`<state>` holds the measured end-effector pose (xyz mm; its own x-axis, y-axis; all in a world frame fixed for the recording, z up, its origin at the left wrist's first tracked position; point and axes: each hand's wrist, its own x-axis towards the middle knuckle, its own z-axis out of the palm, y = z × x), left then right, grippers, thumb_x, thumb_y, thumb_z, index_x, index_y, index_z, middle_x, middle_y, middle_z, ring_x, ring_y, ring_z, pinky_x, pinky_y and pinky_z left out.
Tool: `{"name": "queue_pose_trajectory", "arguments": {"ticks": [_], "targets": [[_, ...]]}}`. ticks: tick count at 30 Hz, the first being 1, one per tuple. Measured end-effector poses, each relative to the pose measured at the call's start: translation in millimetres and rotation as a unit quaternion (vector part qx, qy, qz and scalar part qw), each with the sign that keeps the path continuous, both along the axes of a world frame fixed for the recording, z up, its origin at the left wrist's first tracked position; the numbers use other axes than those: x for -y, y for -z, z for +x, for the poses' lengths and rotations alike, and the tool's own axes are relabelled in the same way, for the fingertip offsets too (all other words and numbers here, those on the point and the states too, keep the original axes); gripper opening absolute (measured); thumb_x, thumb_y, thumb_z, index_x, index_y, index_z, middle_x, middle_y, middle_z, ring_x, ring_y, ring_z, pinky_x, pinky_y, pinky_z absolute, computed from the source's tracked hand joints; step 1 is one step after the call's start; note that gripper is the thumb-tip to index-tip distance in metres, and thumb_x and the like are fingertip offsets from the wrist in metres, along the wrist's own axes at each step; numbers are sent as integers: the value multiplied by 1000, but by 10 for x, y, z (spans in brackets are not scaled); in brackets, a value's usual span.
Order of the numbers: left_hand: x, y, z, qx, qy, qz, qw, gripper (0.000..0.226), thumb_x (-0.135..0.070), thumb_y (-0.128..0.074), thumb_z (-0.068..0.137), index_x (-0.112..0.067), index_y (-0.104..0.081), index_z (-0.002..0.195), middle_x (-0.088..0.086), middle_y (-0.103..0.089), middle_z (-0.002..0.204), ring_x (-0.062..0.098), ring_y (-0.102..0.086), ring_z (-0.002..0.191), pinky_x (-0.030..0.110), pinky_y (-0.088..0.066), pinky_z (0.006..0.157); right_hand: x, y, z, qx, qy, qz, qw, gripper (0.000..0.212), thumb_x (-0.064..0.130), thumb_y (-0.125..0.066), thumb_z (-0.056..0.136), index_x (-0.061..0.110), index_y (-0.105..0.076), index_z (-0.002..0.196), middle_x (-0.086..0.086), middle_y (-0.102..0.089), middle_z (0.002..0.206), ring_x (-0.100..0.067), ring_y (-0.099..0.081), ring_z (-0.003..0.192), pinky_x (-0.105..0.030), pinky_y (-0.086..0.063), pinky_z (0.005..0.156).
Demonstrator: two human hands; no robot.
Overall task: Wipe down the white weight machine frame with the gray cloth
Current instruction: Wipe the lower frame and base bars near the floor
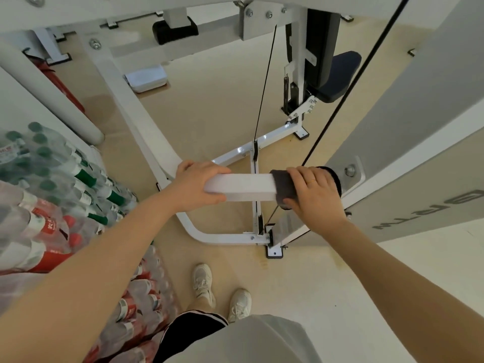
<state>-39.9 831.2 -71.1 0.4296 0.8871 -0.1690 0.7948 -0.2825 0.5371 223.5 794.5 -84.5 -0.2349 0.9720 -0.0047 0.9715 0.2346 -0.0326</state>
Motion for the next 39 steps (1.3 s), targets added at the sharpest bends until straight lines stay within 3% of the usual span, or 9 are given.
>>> {"name": "queue_pose_trajectory", "arguments": {"ticks": [5,8,11,15,18,21,26,33,39], "targets": [[65,-58,-176,206,-92,-64,972,43,-3,-52,87,-26,-50,124,-20,-48,120,-5,-37,113,1,-25,89,-102,14,-569,34,-64,-18,997,58,41,-60,85,11,-43,131,-9,-53,125,-29,-48,116,-40,-29,102],[106,-46,-357,260,-181,-12,949,41,-4,-53,88,-28,-49,122,-18,-48,123,-6,-42,113,4,-27,94,-209,1,-904,25,-114,-25,993,56,43,-56,86,12,-39,130,-6,-52,124,-25,-48,113,-34,-30,97],[87,0,-549,309,-268,2,913,37,-9,-51,91,-29,-49,122,-21,-46,118,-4,-45,104,-3,-32,79,-308,-17,-1324,12,-169,-30,985,64,45,-52,89,9,-30,137,-8,-50,126,-26,-50,111,-34,-34,91],[-62,73,-800,379,-363,-37,851,34,-16,-43,95,-30,-47,126,-13,-44,129,0,-39,118,-5,-31,79,-425,26,-2047,-1,-124,-36,992,70,31,-41,97,-5,-4,144,-18,-35,141,-28,-45,119,-34,-38,94],[-186,84,-894,393,-359,-90,842,34,-25,-43,97,-29,-44,131,-25,-47,121,-6,-41,117,10,-30,95,-585,4,-2327,-13,-93,-46,995,69,26,-36,98,-8,4,143,-24,-22,147,-31,-40,125,-35,-37,97],[-321,103,-971,396,-328,-99,852,27,-24,-40,97,-45,-49,111,-44,-52,106,-23,-45,104,1,-33,86,-607,-54,-2205,-21,-136,-75,988,78,38,-39,97,-3,6,145,-21,-13,152,-30,-35,130,-34,-38,97],[-645,158,-1192,412,-400,-130,808,51,-34,-40,96,-26,-24,145,-10,-26,150,8,-27,135,31,-20,113,-637,-52,-2127,-11,-160,-102,982,79,43,-38,96,2,8,146,-17,-6,155,-29,-40,126,-34,-43,88],[-1064,179,-1523,467,-434,-157,754,26,-36,-38,95,-29,-64,93,-13,-68,99,-1,-62,92,22,-44,81,-1428,-38,-2851,-101,-83,-141,981,80,35,-43,95,1,10,145,-16,-6,154,-34,-37,128,-40,-41,92],[-1214,190,-1782,471,-430,-164,752,39,-42,-32,97,-27,-37,133,-8,-65,105,6,-58,101,26,-42,83,-1769,-77,-3106,-90,-99,-140,981,77,33,-42,96,4,10,146,-13,7,156,-29,-18,139,-38,-32,104]]}}
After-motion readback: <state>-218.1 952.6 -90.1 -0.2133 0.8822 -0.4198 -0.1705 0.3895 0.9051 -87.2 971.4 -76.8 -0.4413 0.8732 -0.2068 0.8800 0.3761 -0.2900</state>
